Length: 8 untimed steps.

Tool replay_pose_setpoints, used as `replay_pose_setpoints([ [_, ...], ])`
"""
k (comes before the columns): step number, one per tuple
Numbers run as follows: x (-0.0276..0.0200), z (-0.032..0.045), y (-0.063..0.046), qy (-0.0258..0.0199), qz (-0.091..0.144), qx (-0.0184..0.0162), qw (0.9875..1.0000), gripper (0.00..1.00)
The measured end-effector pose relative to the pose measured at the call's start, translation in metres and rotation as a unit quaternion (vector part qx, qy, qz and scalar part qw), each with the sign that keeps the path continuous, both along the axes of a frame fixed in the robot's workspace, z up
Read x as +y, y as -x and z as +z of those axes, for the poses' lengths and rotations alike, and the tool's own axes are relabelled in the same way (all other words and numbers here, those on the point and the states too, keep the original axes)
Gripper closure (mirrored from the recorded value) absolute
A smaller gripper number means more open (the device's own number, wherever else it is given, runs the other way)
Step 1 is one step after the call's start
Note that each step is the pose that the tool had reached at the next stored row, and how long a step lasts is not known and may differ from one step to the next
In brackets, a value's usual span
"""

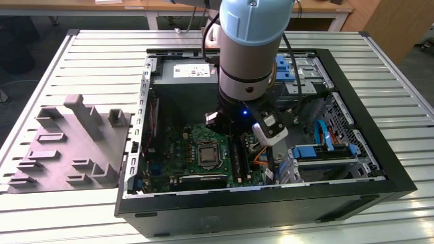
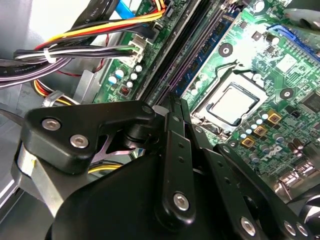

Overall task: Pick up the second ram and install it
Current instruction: 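Insert the second ram into the second slot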

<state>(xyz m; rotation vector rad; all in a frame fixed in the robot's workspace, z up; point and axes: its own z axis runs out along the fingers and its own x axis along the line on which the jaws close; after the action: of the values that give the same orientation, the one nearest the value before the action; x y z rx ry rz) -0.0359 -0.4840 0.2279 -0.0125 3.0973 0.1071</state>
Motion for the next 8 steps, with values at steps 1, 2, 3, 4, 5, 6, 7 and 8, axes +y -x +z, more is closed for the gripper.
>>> replay_pose_setpoints([
  [1, 0.0, -0.0003, 0.0, -0.0002, 0.0, 0.0, 1.0, 0.89],
  [2, 0.0, -0.0009, 0.0, -0.0004, 0.0, 0.0, 1.0, 0.89],
  [3, 0.0001, -0.0017, -0.0001, -0.0006, 0.0, -0.0001, 1.0, 0.89],
  [4, 0.0, -0.0025, -0.0001, -0.0006, 0.0, 0.0, 1.0, 0.89],
  [5, 0.0, -0.0029, -0.0001, -0.0006, 0.0, 0.0, 1.0, 0.89],
  [6, 0.0, -0.0029, 0.0, -0.0005, 0.0, 0.0, 1.0, 0.89],
  [7, -0.0001, -0.0029, 0.0, -0.0004, 0.0, 0.0001, 1.0, 0.89],
  [8, -0.0001, -0.003, 0.0, -0.0005, 0.0, 0.0, 1.0, 0.89],
])
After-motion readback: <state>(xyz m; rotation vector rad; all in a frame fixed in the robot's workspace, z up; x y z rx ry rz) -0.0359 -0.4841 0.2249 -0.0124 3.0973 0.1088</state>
